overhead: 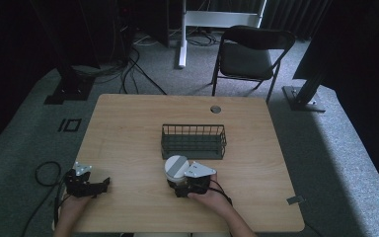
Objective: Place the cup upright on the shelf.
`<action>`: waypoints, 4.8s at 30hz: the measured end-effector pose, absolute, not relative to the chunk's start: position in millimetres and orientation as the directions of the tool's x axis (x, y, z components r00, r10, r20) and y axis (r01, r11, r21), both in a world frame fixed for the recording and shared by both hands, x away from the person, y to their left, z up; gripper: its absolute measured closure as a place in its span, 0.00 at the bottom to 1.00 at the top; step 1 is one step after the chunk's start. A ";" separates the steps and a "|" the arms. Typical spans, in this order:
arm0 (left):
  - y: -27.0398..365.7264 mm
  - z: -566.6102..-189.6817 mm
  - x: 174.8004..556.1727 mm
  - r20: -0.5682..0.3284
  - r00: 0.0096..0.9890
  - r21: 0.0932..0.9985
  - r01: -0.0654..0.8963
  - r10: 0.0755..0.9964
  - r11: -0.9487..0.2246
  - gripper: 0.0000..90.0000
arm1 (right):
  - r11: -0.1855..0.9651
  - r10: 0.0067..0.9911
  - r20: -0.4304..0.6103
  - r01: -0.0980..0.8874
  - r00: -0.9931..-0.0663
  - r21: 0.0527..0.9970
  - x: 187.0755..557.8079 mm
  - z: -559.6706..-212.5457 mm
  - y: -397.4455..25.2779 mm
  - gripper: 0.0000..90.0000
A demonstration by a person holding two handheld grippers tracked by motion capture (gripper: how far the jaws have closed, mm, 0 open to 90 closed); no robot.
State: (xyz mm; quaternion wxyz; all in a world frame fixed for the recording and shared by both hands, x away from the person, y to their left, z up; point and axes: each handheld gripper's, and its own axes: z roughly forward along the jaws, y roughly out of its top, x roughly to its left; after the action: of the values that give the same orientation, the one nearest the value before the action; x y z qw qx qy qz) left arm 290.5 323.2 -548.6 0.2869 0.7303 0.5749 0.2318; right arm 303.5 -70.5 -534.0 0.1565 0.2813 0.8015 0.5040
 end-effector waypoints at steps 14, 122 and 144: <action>323.1 -548.6 290.5 0.008 0.230 0.686 0.706 0.973 -0.173 0.00 | 0.344 0.597 0.027 0.286 -0.802 0.894 304.2 -523.2 -68.5 0.20; 323.1 -548.6 290.5 0.008 0.231 0.686 0.706 0.973 -0.174 0.00 | 0.173 0.957 -0.050 0.425 -0.285 0.888 405.5 -475.9 -106.9 0.20; 323.1 -548.6 290.4 0.008 0.231 0.686 0.707 0.973 -0.174 0.00 | 0.112 0.970 -0.005 0.430 -0.242 0.896 399.4 -487.4 -104.7 0.20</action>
State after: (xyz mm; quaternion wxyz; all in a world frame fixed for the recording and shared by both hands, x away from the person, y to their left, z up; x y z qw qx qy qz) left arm 290.4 323.1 -548.6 0.2871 0.7301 0.5751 0.2319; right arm 399.4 -104.7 -487.4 0.3264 0.5219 0.6705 0.4141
